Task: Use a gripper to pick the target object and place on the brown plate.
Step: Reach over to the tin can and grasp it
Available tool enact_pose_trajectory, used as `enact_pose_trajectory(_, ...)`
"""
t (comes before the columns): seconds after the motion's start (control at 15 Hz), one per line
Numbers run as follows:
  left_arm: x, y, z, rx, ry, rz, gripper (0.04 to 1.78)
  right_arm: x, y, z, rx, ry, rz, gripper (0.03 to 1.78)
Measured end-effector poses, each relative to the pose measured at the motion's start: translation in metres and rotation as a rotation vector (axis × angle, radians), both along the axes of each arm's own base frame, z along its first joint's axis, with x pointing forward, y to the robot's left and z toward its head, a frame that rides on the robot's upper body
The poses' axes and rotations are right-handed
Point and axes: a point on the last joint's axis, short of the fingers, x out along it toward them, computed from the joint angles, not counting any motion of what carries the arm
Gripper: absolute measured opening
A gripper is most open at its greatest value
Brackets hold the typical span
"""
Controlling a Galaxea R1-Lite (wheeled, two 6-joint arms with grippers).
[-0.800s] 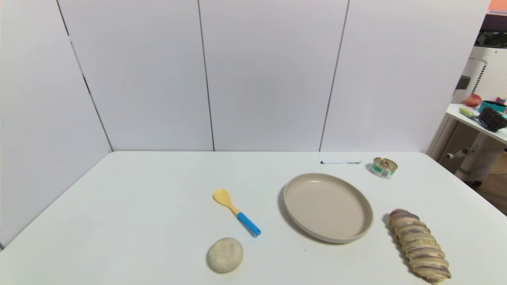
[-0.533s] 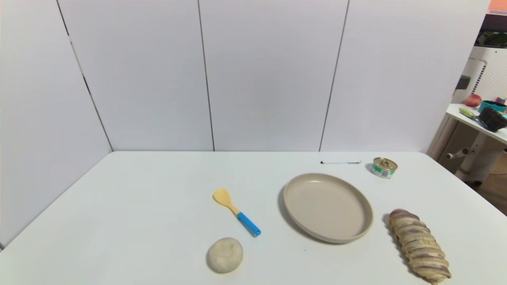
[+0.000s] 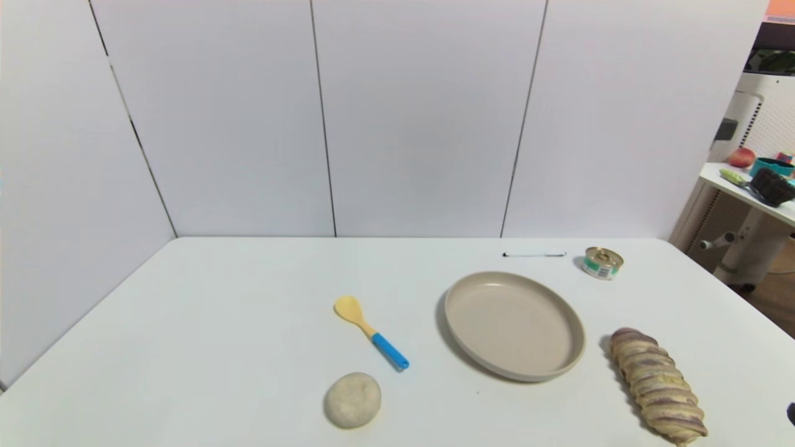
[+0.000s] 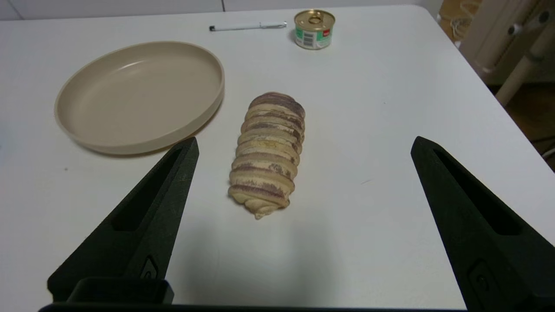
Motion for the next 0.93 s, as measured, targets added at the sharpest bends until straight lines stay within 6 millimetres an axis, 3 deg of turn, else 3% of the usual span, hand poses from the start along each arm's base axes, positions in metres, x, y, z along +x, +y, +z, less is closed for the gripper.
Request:
enact_pose_trajectory(0.2, 0.000, 0.000, 0.000, 0.000, 0.000, 0.000, 1.69, 0.045, -0.002, 0.024, 0.030, 0.126, -0.063, 1.69)
enact_pose_trajectory(0.4, 0.000, 0.000, 0.000, -0.001, 0.000, 0.000, 1.69, 0.099, -0.008, 0.032, 0.030, 0.236, -0.155, 1.69)
enact_pose_trajectory(0.67, 0.000, 0.000, 0.000, 0.000, 0.000, 0.000, 1.69, 0.178, -0.019, 0.022, 0.022, 0.264, -0.212, 1.69)
enact_pose_trajectory(0.93, 0.000, 0.000, 0.000, -0.001, 0.000, 0.000, 1.69, 0.250, -0.026, -0.002, -0.030, 0.207, -0.198, 1.69)
